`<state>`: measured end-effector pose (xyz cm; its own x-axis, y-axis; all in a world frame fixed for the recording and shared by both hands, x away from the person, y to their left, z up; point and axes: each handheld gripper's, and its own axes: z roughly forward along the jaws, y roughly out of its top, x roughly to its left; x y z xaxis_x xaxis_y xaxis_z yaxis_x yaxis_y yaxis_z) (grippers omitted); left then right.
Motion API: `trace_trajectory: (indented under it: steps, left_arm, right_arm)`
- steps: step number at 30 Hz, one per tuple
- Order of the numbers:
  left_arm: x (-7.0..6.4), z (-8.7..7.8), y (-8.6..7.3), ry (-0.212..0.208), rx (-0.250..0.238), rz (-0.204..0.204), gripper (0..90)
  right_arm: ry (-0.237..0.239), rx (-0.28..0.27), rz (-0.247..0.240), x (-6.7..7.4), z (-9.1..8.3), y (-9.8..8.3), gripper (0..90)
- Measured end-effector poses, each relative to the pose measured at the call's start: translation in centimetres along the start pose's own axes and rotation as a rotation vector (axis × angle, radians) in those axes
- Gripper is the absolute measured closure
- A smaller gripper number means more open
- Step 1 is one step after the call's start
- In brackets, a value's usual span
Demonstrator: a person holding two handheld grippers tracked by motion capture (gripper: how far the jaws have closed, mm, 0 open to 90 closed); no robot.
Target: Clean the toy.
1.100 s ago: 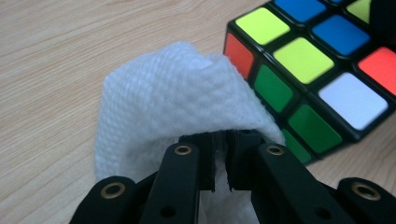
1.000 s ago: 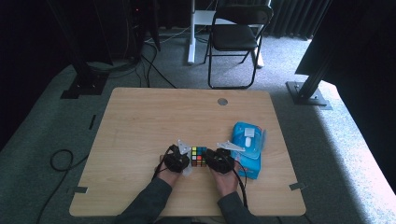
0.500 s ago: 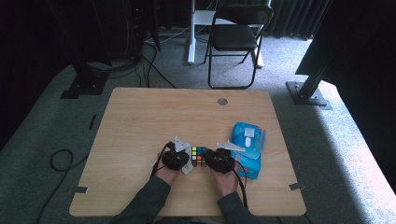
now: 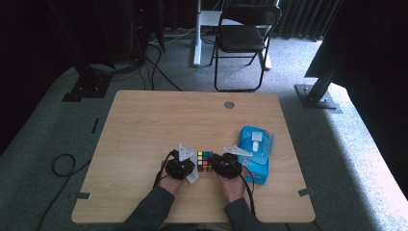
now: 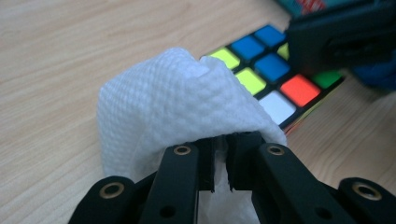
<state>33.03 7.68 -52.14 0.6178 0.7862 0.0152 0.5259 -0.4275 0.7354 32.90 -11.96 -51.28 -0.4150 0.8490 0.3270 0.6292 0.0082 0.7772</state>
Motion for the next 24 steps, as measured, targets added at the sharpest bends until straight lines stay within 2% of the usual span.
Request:
trace_trajectory:
  steps: [4,6,10,17,22,24]
  left_arm:
    - [0.1,1.1,-0.7,-0.007,0.030,-0.012,84.0]
    - [0.0,1.4,-0.9,-0.001,0.040,-0.002,84.0]
    - [0.1,1.5,-0.9,-0.005,0.040,0.005,84.1]
    - [0.4,1.4,-0.9,-0.024,0.037,-0.021,83.6]
    - [0.3,0.1,-0.6,-0.033,-0.014,-0.041,83.1]
    - [0.2,-0.6,-0.4,-0.036,-0.036,-0.033,83.0]
  right_arm:
    - [0.001,0.000,-0.001,0.0,0.0,0.0,68.0]
    - [0.001,0.000,-0.001,0.0,0.0,0.0,68.0]
    - [0.000,0.000,0.000,0.0,0.0,0.0,68.0]
    - [0.001,0.000,-0.003,0.0,0.0,0.0,68.0]
    - [0.003,0.000,-0.002,0.0,0.0,0.0,67.9]
    - [0.003,0.001,-0.003,0.0,0.0,0.0,68.0]
